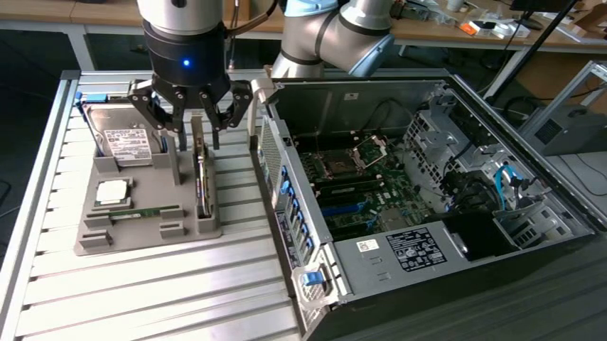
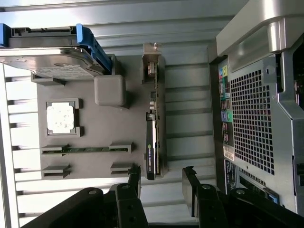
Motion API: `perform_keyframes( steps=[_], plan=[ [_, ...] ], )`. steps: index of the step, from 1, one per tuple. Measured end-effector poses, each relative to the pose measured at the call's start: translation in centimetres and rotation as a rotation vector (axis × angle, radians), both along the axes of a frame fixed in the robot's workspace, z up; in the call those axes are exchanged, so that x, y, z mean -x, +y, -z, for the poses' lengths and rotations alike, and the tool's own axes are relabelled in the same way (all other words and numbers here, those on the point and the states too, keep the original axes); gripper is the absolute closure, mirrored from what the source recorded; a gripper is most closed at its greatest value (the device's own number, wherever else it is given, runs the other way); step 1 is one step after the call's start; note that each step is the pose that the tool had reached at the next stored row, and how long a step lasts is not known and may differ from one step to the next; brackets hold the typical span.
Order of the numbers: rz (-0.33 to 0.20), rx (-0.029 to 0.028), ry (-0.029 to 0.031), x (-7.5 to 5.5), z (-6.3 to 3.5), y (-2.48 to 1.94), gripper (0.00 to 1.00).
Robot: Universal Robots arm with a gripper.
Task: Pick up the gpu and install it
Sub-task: 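Pick up the gpu and move the gpu toward the slot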
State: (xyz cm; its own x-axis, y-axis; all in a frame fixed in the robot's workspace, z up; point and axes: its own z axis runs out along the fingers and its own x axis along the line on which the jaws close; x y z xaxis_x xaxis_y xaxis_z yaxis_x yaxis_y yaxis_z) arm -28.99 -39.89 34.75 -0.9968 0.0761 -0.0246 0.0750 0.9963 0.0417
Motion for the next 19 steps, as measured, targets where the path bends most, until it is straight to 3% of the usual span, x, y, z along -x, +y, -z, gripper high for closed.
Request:
perform_keyframes(
  steps=[19],
  plan=[
    [0.0, 0.0, 0.0, 0.0, 0.69, 0.0, 0.52]
  ],
)
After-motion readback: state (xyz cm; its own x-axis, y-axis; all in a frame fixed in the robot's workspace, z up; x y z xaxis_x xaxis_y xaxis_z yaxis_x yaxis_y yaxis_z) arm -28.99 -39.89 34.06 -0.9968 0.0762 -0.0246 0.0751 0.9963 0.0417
